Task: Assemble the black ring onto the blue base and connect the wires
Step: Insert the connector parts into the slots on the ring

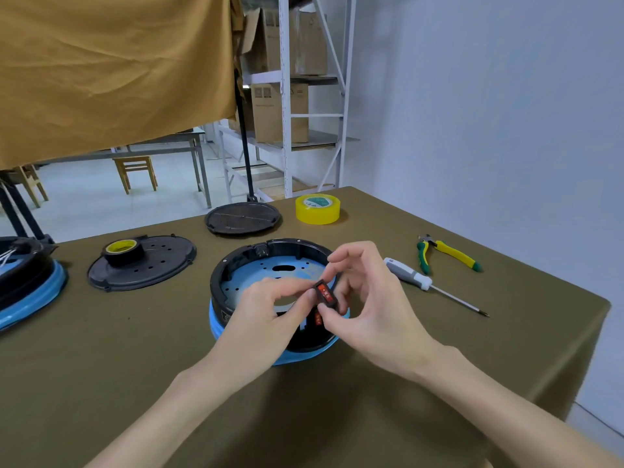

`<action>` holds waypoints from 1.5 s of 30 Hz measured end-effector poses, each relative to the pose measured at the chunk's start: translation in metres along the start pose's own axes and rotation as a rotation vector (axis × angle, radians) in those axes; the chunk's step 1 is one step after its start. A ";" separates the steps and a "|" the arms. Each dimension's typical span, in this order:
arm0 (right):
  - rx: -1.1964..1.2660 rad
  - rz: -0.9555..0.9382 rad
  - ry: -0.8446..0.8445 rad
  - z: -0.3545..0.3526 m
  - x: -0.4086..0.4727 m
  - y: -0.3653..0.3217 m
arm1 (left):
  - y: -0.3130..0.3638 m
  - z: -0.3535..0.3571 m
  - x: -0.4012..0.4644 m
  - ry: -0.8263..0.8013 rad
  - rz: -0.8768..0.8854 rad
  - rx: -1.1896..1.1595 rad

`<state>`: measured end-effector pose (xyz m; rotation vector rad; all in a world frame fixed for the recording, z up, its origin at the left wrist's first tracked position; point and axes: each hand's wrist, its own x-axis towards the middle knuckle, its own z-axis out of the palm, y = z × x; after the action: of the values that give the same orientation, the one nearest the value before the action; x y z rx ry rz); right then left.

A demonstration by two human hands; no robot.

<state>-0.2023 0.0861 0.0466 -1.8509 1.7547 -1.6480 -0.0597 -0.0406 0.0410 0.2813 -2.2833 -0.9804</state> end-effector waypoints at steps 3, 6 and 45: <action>0.005 0.003 0.008 0.000 -0.001 -0.001 | -0.002 -0.002 0.000 -0.014 0.014 -0.007; 0.013 0.015 0.028 0.000 -0.002 0.002 | -0.005 0.000 0.000 -0.043 0.004 0.005; 0.164 0.357 -0.133 0.002 -0.013 0.002 | -0.013 -0.008 -0.016 0.086 0.333 0.549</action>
<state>-0.1990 0.0944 0.0368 -1.4397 1.7149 -1.4488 -0.0429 -0.0476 0.0287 0.1546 -2.3795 -0.1615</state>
